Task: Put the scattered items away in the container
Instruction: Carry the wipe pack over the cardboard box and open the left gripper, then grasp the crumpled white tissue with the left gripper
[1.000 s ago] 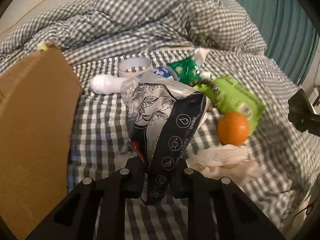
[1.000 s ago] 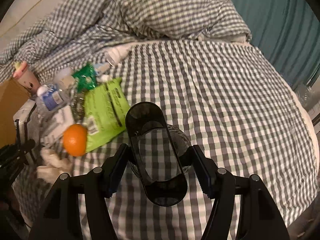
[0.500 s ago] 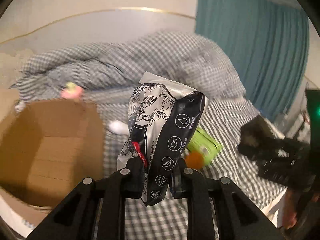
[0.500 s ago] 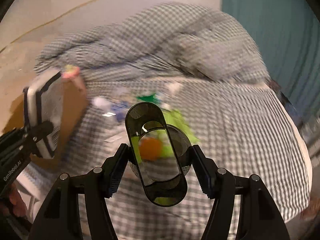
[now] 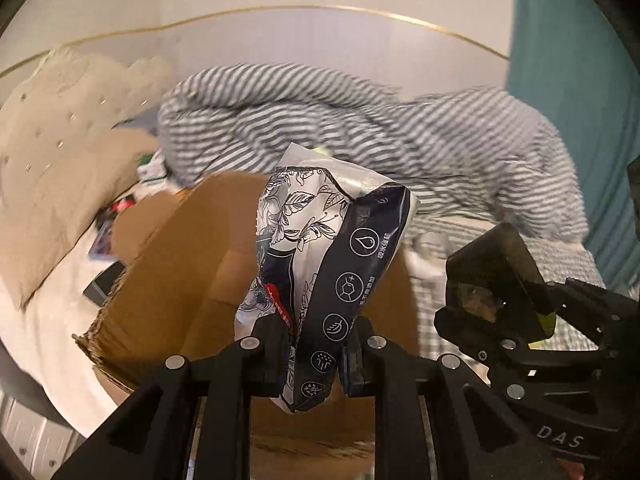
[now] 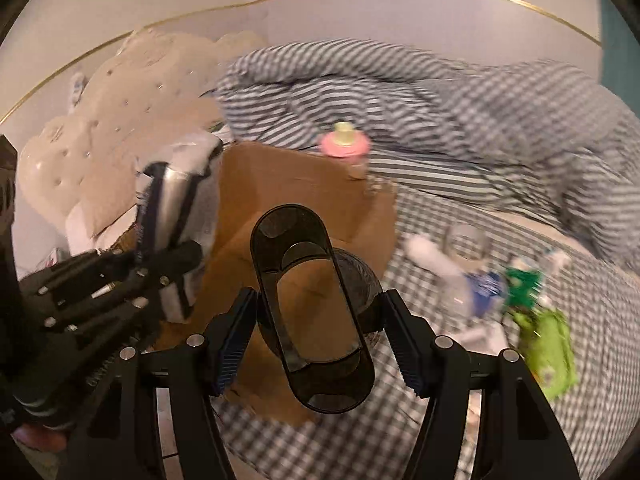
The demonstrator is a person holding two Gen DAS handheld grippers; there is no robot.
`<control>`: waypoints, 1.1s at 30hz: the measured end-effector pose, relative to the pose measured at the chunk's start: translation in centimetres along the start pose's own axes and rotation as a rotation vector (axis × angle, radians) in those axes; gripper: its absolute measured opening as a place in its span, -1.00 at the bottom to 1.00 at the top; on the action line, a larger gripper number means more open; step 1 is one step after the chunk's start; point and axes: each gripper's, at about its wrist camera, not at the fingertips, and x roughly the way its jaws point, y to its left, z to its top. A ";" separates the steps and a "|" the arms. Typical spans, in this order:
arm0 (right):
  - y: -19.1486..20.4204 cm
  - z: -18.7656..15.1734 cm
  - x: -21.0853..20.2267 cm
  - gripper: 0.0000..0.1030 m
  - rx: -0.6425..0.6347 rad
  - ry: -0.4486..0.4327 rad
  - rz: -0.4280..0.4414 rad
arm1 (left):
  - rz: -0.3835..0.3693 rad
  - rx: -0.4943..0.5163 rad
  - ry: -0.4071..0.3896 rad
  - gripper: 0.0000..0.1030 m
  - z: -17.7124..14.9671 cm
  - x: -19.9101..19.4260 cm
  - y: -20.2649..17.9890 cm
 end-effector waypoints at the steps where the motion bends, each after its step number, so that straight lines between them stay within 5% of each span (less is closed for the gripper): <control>1: 0.1 0.5 0.9 0.22 -0.008 0.011 -0.003 | 0.016 -0.016 0.009 -0.64 0.0 0.6 0.7; 4: 0.2 1.6 3.5 0.23 -0.004 0.032 0.026 | 0.066 -0.057 0.048 -0.41 -0.3 2.3 1.9; 6: -0.3 2.1 4.9 0.60 0.013 0.057 0.012 | 0.134 -0.086 0.052 0.05 -0.6 2.8 3.3; 8: -1.5 2.0 4.8 0.90 0.054 0.043 -0.017 | 0.121 -0.107 0.053 0.59 -0.6 3.1 4.0; 10: -2.9 1.6 4.1 0.90 0.098 0.026 0.003 | 0.076 -0.120 0.033 0.77 -0.7 2.8 4.1; 17: -8.6 -1.1 -0.1 0.90 0.196 -0.025 -0.094 | 0.032 -0.022 0.017 0.89 -0.7 1.8 -0.8; 33: -26.7 -13.4 -11.8 0.90 0.496 -0.039 -0.321 | -0.205 0.242 0.028 0.97 -5.1 0.2 -20.6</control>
